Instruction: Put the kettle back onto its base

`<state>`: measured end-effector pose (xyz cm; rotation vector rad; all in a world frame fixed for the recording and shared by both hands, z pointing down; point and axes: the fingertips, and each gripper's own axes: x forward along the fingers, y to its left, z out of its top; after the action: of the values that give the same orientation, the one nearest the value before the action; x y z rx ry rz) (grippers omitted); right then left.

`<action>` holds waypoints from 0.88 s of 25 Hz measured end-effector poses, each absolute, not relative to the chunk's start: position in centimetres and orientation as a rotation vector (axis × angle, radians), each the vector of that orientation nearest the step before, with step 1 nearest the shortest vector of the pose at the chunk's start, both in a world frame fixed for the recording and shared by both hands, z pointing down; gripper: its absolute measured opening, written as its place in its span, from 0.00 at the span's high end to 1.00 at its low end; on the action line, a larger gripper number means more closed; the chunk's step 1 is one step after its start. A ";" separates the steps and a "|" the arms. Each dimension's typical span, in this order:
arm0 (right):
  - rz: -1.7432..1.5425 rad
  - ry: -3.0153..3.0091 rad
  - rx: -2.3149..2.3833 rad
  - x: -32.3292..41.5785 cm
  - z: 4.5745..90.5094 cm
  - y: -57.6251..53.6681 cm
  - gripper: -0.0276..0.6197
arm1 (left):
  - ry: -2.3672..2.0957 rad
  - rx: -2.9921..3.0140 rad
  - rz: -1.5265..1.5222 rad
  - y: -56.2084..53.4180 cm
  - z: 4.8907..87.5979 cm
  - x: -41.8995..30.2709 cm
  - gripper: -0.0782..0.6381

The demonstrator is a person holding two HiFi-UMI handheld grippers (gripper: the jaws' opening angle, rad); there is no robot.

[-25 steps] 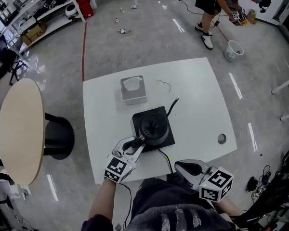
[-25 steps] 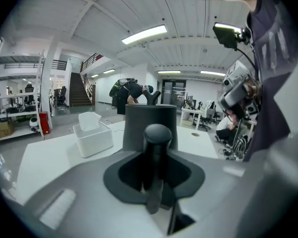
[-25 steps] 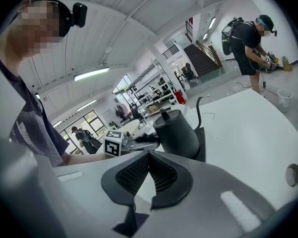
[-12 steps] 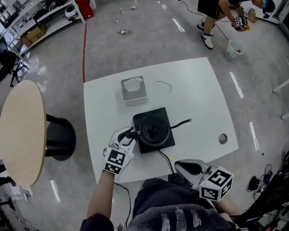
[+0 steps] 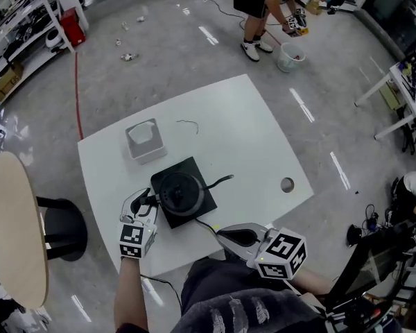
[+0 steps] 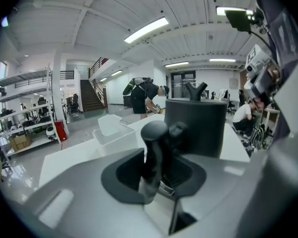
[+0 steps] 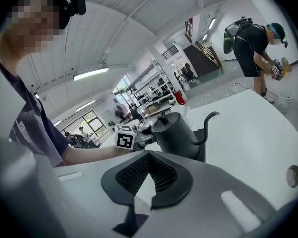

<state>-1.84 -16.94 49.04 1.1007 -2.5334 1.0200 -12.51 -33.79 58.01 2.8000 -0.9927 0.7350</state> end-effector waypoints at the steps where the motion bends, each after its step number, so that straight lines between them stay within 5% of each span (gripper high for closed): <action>1: 1.018 -2.530 1.103 -1.9 48.8 -17.0 0.96 | -0.986 2.802 0.735 -33.9 57.9 -12.4 0.75; 5: 1.002 -2.530 1.097 -0.1 47.4 -17.0 0.96 | -0.941 2.771 0.701 -33.4 56.8 -10.7 0.71; 11: 0.964 -2.544 1.104 -0.2 46.1 -17.1 0.96 | -0.940 2.725 0.680 -31.7 55.3 -13.7 0.48; 22: 0.808 -2.633 1.015 -5.8 42.9 -17.4 0.96 | -1.096 2.678 0.248 -29.7 47.4 -20.9 0.47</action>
<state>-5.83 -17.36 42.92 1.0149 -2.6326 0.8078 -20.85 -29.73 47.38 2.6777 -1.0962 0.2480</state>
